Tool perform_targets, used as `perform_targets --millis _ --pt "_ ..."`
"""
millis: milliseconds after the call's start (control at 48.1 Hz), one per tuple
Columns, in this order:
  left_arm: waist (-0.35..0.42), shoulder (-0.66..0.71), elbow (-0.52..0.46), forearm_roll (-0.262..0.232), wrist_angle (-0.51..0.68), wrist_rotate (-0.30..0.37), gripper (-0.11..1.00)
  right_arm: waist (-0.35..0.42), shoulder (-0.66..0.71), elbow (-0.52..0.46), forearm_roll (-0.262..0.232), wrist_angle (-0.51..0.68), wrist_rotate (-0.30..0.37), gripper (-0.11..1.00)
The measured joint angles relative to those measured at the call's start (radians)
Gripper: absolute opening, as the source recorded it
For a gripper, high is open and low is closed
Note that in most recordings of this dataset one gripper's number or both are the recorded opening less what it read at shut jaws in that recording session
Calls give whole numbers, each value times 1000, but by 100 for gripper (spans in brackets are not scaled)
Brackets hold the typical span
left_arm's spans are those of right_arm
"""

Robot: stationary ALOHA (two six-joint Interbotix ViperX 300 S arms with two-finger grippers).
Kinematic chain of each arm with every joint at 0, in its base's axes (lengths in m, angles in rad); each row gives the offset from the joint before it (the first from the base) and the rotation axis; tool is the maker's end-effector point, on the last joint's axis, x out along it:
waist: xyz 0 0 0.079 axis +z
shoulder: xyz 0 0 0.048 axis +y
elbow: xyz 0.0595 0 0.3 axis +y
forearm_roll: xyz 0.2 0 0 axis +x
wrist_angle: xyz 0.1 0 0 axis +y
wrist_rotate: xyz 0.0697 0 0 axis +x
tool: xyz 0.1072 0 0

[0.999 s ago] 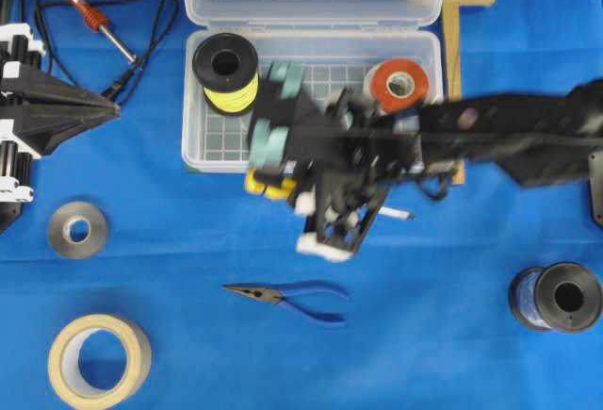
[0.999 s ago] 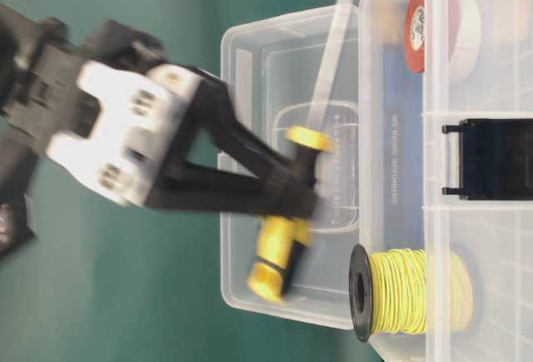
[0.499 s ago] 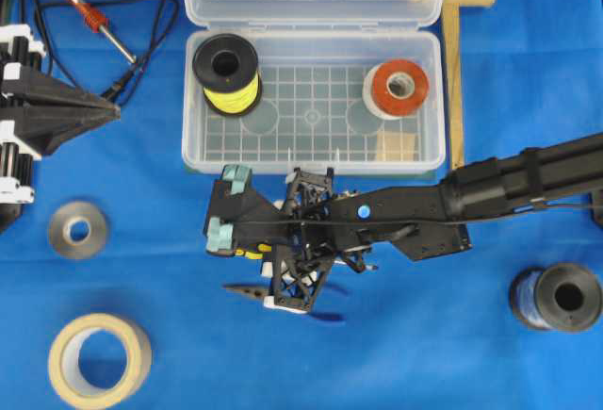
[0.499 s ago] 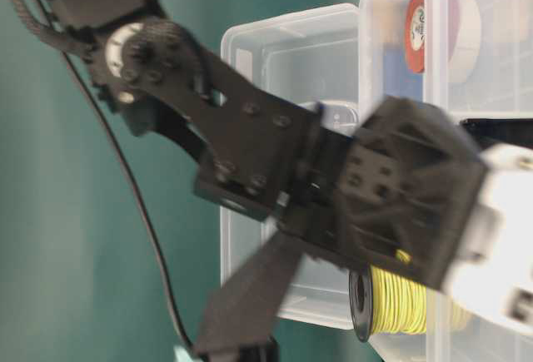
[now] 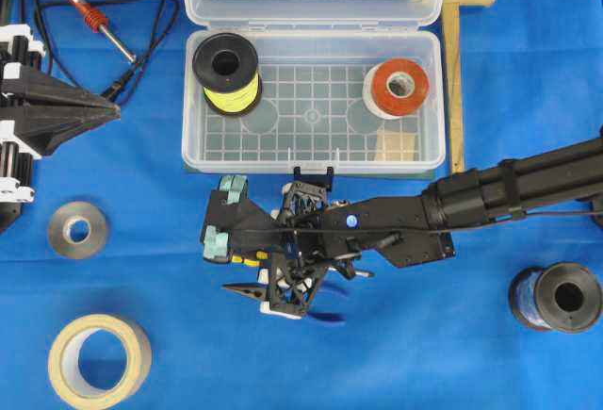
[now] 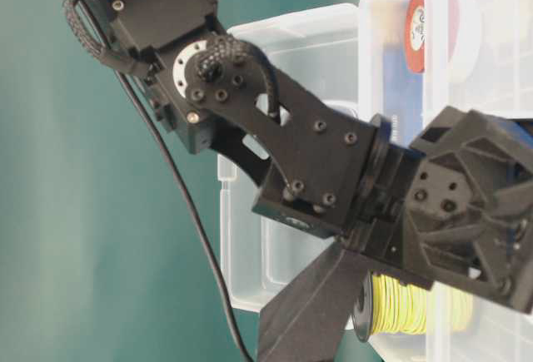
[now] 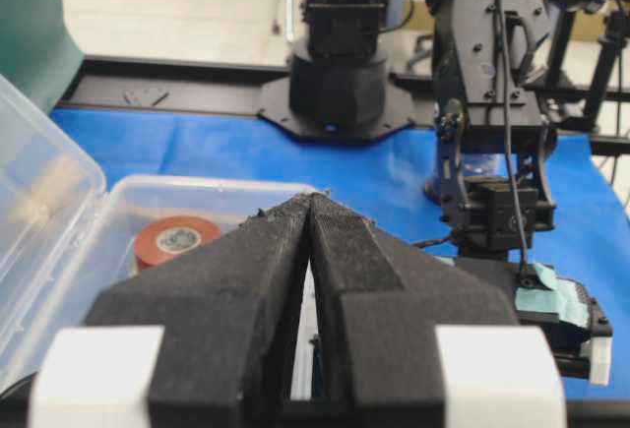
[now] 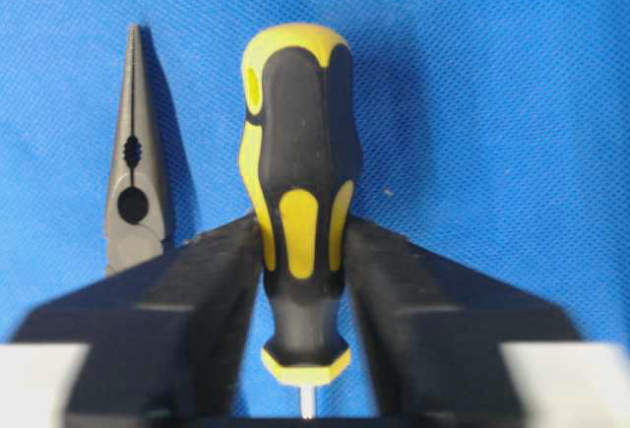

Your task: Pick the screwdriver from the toolbox among several items.

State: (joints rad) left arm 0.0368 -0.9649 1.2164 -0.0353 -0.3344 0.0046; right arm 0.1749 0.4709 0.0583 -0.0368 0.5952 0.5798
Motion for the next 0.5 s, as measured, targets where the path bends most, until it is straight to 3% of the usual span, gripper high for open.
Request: perform_targets --millis 83,125,270,499 --pt "2 0 0 2 0 0 0 -3 -2 2 -3 3 -8 71" --pt "2 -2 0 0 0 0 0 -5 -6 2 -6 15 -12 77" --pt "2 -8 0 0 2 -5 0 -8 -83 15 -37 87 -14 68" --pt "2 -31 5 0 5 -9 0 -8 -357 87 -135 192 -9 68"
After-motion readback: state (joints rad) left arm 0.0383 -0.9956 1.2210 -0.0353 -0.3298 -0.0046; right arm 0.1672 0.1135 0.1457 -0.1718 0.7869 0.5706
